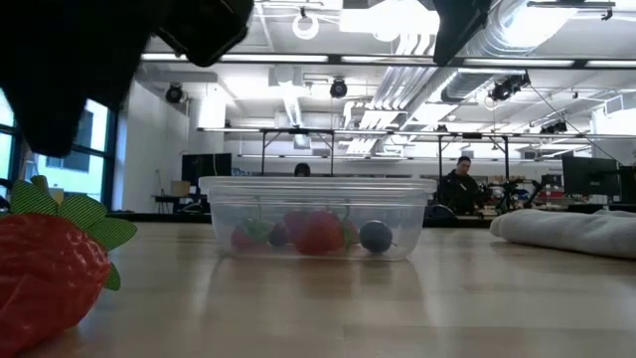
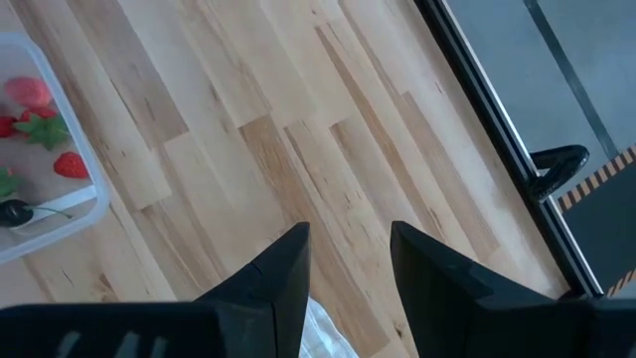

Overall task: Pick and placing Produce into tupperware
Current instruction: Put the strawberry into the bin

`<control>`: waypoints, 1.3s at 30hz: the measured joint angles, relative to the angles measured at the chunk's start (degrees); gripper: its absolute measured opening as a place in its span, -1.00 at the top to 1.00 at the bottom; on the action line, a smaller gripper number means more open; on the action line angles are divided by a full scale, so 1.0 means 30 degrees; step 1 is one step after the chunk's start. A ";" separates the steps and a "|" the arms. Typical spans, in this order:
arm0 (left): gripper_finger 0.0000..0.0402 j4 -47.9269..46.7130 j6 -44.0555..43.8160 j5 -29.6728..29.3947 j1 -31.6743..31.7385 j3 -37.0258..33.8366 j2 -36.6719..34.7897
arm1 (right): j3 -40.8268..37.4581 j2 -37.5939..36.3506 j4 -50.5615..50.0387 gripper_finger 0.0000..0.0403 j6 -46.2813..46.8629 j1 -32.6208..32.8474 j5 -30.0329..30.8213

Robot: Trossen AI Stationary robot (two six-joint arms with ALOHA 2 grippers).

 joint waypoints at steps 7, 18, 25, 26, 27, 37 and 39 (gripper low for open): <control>0.04 0.0444 0.0054 -0.0047 -0.0020 0.0003 0.0348 | -0.0006 -0.0002 0.0000 0.34 -0.0007 0.0000 0.0000; 0.04 0.0726 0.0158 0.0069 -0.0014 -0.0004 0.0341 | 0.0001 0.0000 0.0000 0.34 -0.0073 0.0007 0.0000; 0.04 -0.0607 0.1209 -0.0280 -0.0057 -0.0004 0.0355 | -0.0003 -0.0004 0.0000 0.34 -0.0219 0.0007 -0.0007; 0.04 -0.0546 0.1249 -0.0271 -0.0057 -0.0003 0.0442 | 0.0001 -0.0001 0.0000 0.34 -0.0219 0.0007 -0.0007; 0.04 -0.0340 0.1317 -0.0215 -0.0057 -0.0004 0.0542 | -0.0001 0.0000 0.0000 0.34 -0.0219 0.0007 -0.0007; 0.04 0.1727 0.1336 0.0713 -0.0186 -0.0012 0.1616 | -0.0004 -0.0002 -0.0007 0.34 -0.0219 0.0007 -0.0015; 0.04 0.1904 0.1372 0.0683 -0.0181 -0.0012 0.1616 | -0.0004 0.0000 -0.0015 0.34 -0.0219 0.0007 -0.0022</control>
